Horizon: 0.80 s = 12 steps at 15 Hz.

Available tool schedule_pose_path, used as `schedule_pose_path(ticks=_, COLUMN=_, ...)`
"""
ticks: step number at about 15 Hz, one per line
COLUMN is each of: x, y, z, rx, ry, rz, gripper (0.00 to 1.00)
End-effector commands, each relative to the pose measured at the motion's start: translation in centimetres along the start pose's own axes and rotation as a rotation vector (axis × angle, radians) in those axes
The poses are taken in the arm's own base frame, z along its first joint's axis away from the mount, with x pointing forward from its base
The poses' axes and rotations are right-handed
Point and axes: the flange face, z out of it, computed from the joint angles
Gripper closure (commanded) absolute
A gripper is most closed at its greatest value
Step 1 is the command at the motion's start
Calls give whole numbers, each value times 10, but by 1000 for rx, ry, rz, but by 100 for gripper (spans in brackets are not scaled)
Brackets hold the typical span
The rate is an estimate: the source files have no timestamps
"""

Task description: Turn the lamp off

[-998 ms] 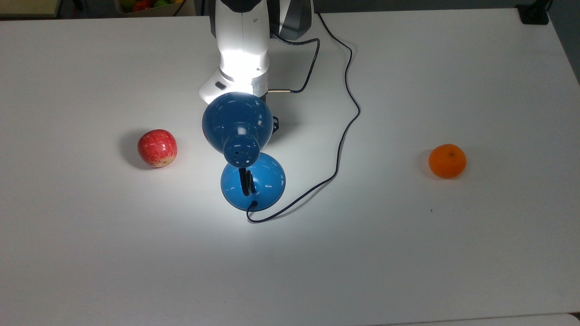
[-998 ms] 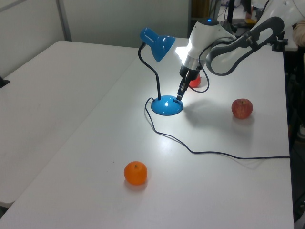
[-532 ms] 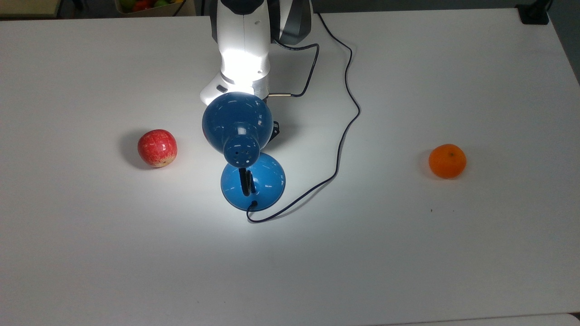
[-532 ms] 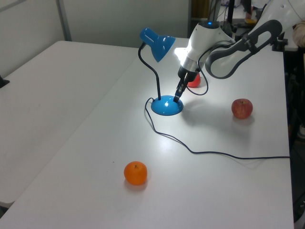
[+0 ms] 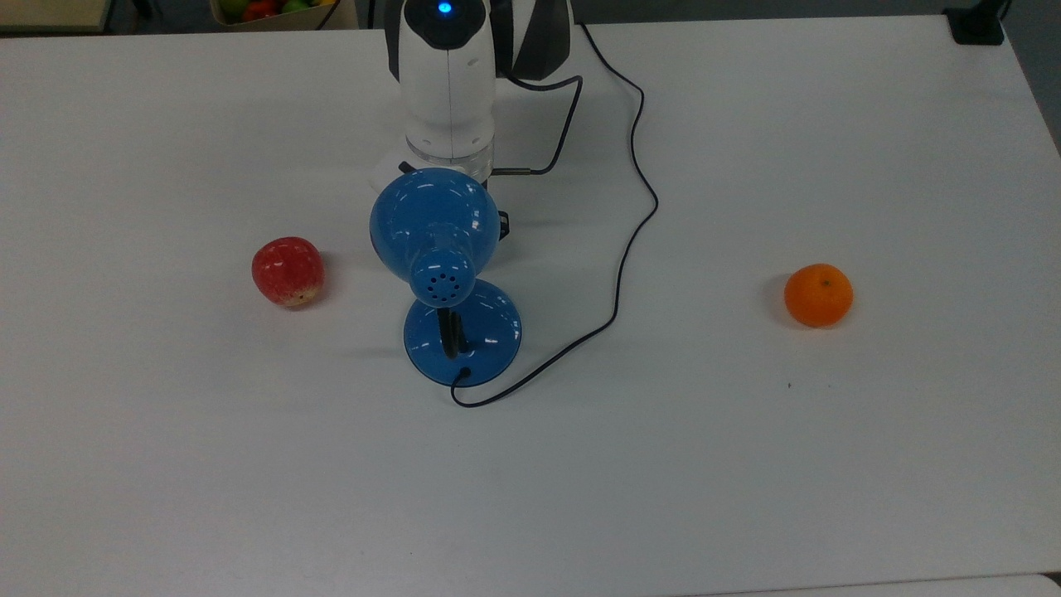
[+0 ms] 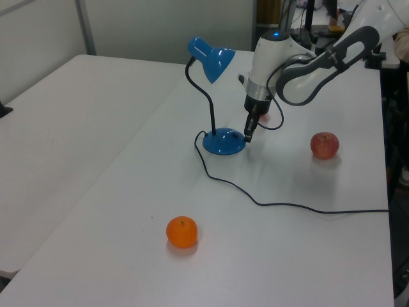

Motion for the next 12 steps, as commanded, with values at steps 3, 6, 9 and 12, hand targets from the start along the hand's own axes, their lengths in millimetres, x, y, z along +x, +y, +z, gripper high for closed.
schedule_pose_path(ticks=3, x=-17, y=2, z=-58, rx=-38, ry=-147, rz=19, gripper=100)
schedule_pose_path(ticks=6, x=-12, y=8, z=-143, rx=-58, ry=-208, rz=25, gripper=100)
schedule_pose_path(ticks=9, x=4, y=21, z=-233, rx=-56, ry=-245, rz=9, gripper=100)
schedule_pose_path(ticks=12, x=1, y=32, z=-284, rx=-46, ry=-201, rz=18, gripper=100)
